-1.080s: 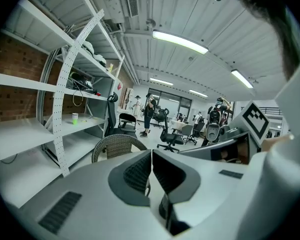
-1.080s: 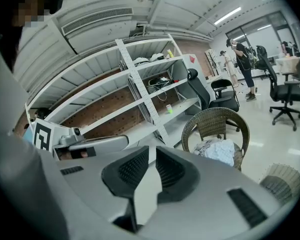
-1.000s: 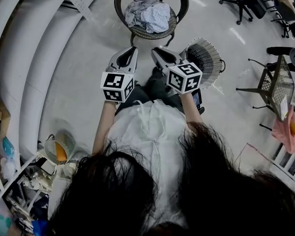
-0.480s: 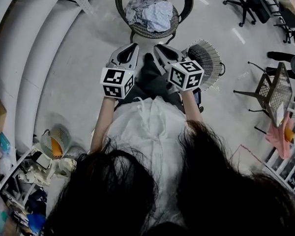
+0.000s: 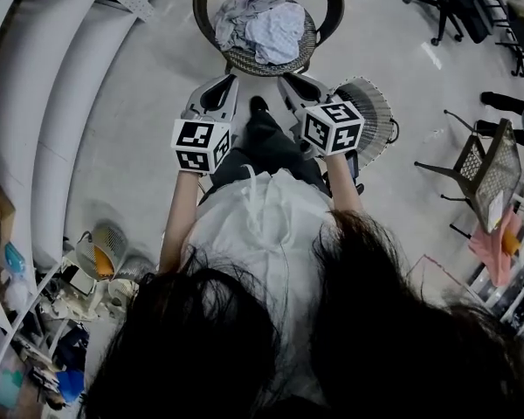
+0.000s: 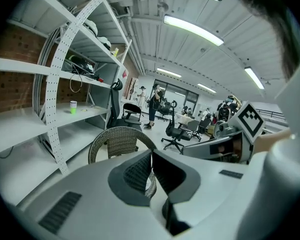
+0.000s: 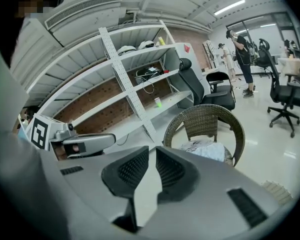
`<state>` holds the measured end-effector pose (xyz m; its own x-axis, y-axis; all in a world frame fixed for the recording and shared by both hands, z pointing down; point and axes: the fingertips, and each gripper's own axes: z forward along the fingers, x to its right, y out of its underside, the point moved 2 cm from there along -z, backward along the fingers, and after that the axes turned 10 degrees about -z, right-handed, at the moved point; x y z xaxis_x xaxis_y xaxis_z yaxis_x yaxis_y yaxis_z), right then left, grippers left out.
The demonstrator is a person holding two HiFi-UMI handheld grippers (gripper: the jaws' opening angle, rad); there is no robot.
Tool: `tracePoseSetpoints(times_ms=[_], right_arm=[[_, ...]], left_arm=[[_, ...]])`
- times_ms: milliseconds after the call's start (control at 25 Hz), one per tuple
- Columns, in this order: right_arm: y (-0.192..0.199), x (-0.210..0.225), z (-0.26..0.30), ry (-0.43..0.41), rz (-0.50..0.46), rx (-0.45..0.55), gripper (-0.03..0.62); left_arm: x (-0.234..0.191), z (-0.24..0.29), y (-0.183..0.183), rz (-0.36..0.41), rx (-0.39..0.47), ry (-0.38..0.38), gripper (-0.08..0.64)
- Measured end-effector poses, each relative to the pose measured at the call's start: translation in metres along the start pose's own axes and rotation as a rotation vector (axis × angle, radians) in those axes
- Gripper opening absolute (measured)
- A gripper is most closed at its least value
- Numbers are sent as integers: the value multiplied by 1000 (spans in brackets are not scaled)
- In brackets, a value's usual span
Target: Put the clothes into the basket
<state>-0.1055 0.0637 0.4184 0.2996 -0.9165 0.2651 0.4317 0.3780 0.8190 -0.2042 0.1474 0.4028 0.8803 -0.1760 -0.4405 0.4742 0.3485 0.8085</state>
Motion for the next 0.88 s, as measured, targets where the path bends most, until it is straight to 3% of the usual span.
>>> tracePoseSetpoints(times_ms=[200,400,640,880], right_arm=[[4,53,23,14,-34,-67,55],[12,103,57,7,-6,-112,55],[27,157,115,-2,5,-171,56],[58,220,171,44,21,-242,57]], left_arm=[[-15,43,-8,1,-36,-23,21],[-34,83,-4,19,-101,-63,21],[-67,125,13,-50,-149,-111,21],[-93,174,37,-126,-193,-150,21]])
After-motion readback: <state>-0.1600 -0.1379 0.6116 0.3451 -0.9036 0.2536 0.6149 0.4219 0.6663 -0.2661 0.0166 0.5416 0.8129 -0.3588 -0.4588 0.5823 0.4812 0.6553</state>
